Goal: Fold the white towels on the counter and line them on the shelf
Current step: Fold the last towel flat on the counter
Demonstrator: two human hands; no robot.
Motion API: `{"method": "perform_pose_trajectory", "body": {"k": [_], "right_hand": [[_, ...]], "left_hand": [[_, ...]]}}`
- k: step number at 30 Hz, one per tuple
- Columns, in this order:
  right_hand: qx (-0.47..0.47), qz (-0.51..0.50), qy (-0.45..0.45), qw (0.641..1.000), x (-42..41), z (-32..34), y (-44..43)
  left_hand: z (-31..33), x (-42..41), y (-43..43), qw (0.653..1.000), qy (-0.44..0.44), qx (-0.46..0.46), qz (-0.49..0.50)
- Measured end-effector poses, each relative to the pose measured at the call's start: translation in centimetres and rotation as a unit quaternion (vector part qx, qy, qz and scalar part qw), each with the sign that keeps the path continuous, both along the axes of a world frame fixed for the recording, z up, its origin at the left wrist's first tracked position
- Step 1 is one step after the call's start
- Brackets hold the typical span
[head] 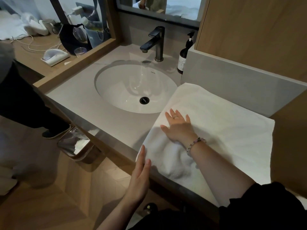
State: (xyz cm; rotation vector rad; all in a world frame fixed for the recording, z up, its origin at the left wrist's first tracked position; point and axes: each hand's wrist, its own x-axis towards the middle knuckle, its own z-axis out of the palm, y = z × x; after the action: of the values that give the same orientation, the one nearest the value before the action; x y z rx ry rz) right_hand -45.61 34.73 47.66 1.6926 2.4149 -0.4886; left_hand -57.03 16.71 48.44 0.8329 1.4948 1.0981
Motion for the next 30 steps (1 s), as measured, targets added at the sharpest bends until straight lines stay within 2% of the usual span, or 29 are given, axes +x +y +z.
{"method": "perform_pose_trajectory", "body": {"k": [5, 11, 13, 16, 17, 19, 21, 24, 28, 30], "right_hand": [[-0.001, -0.005, 0.01, 1.0, 0.3, -0.5, 0.5], [-0.009, -0.003, 0.019, 1.0, 0.6, -0.9, 0.7], [-0.041, -0.005, 0.033, 0.999, 0.4, -0.4, 1.1], [-0.068, -0.067, 0.149, 0.984, 0.8, 0.4, 1.1], [-0.028, -0.097, 0.182, 0.978, 1.3, 0.4, 0.8], [0.086, -0.154, 0.187, 0.966, 2.6, -0.1, -0.6], [0.106, -0.197, 0.147, 0.964, 3.7, -0.6, -2.3], [0.03, -0.194, 0.089, 0.976, 4.4, -1.1, -3.6], [0.002, -0.168, 0.069, 0.983, 4.7, -0.8, -3.1], [-0.005, -0.158, 0.06, 0.986, 5.0, -0.6, -3.0]], "left_hand": [[-0.6, -0.1, 0.0, 0.987, 0.155, -0.001, 0.041], [-1.1, -0.5, -0.7, 0.946, 0.315, 0.072, -0.027], [-1.0, -0.6, -0.6, 0.951, 0.3, 0.074, -0.019], [-0.5, -0.8, -0.6, 0.979, 0.195, 0.062, -0.019], [-0.3, -0.9, -0.7, 0.984, 0.16, 0.057, -0.046], [-0.1, -0.6, -0.9, 0.988, 0.104, 0.044, -0.103], [0.0, -0.2, -0.9, 0.984, 0.104, 0.045, -0.139], [0.3, 0.8, -0.5, 0.981, 0.114, 0.048, -0.148], [0.0, 0.7, -0.2, 0.977, 0.186, 0.047, -0.097], [0.2, 0.4, -0.5, 0.966, 0.229, 0.047, -0.111]]}}
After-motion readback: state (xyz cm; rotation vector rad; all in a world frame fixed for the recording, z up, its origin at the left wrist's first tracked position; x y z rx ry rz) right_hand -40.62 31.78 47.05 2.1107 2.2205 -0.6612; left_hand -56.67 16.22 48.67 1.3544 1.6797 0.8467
